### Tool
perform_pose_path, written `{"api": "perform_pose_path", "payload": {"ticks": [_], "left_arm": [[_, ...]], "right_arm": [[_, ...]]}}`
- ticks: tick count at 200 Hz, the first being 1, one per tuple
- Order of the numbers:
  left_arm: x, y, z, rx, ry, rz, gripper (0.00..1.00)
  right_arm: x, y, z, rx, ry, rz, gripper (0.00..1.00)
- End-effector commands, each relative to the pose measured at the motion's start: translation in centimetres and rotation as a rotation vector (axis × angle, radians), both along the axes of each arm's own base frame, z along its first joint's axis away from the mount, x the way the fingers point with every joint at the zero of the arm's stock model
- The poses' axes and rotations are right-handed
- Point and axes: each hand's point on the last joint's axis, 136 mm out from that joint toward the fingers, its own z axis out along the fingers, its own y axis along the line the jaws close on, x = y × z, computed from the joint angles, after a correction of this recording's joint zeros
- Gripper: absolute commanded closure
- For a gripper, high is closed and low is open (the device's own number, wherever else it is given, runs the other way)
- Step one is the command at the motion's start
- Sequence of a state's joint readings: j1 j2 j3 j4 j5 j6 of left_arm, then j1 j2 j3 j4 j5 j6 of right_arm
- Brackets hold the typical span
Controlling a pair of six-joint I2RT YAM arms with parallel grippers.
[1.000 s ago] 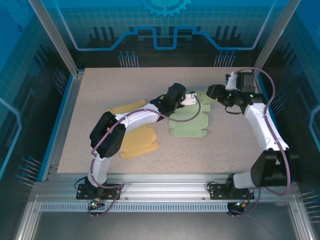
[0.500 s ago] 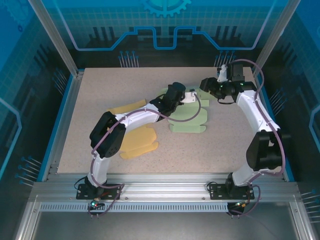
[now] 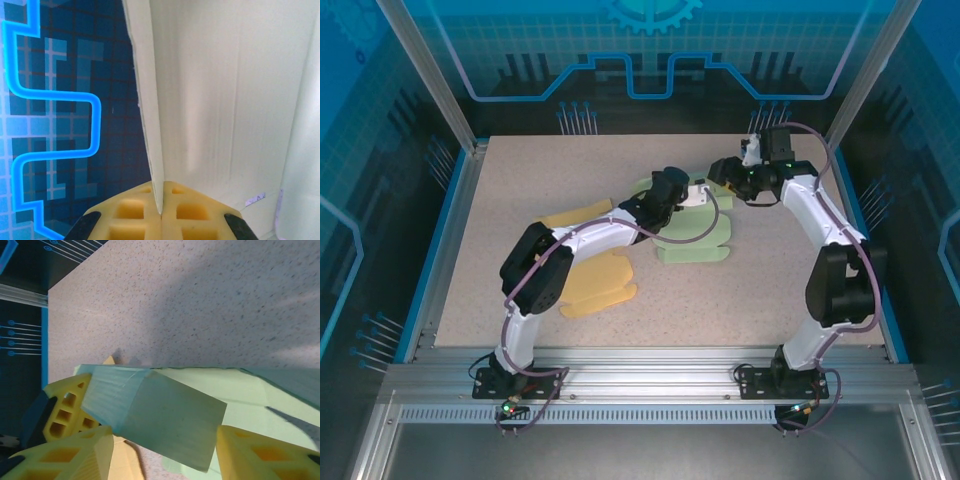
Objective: Fold the paper box
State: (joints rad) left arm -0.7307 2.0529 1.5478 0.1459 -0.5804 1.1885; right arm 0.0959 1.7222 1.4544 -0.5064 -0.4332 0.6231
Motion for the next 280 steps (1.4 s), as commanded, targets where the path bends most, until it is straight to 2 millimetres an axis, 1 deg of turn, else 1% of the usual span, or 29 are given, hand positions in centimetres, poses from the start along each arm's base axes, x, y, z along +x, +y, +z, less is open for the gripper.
{"api": "perform_pose_path", "payload": {"ticks": [1,16,27,58,79,97,121,155,174,208,251,268,280], "left_arm": [[-0.7,-1.9,-1.1,0.015,-0.012,-0.068,1.0],[-0.8,-1.9,-1.4,0.022,-0.019,-0.073,1.0],[-0.9,-1.9,-1.4,0.027,-0.03,-0.082,1.0],[-1.5,-2.2,-2.0,0.048,-0.055,-0.131,1.0],[-1.3,-2.2,-1.9,0.033,-0.067,-0.119,1.0],[-1.2,-2.3,-2.0,0.026,-0.065,-0.114,1.0],[-1.0,-2.4,-2.1,0.025,-0.066,-0.108,1.0],[-0.5,-2.4,-2.3,0.024,-0.068,-0.091,1.0],[-0.3,-2.4,-2.5,0.028,-0.064,-0.082,1.0],[-0.2,-2.2,-2.8,0.037,-0.058,-0.073,1.0],[-0.2,-2.0,-3.0,0.05,-0.062,-0.073,1.0],[-0.2,-2.0,-2.9,0.049,-0.066,-0.076,1.0],[-0.2,-2.0,-3.0,0.05,-0.066,-0.077,1.0]], "right_arm": [[0.9,2.5,1.6,0.107,-0.039,0.058,0.4],[1.0,2.2,1.5,0.099,-0.036,0.046,0.36],[1.1,1.9,1.2,0.095,-0.03,0.038,0.35],[1.3,1.7,0.1,0.083,-0.001,0.029,0.36],[1.2,1.7,-0.8,0.085,0.024,0.027,0.39],[0.9,1.9,-1.5,0.09,0.039,0.028,0.42],[0.2,2.0,-2.4,0.089,0.059,0.03,0.42],[-0.7,1.3,-3.7,0.054,0.087,0.001,0.42],[-1.1,0.8,-4.1,0.026,0.095,-0.014,0.41],[-1.5,0.5,-3.8,0.011,0.095,-0.024,0.41],[-2.0,-0.1,-2.2,-0.017,0.06,-0.038,0.38],[-2.1,-0.3,-2.2,-0.018,0.06,-0.047,0.38],[-2.0,-0.3,-2.6,-0.015,0.067,-0.05,0.38]]}}
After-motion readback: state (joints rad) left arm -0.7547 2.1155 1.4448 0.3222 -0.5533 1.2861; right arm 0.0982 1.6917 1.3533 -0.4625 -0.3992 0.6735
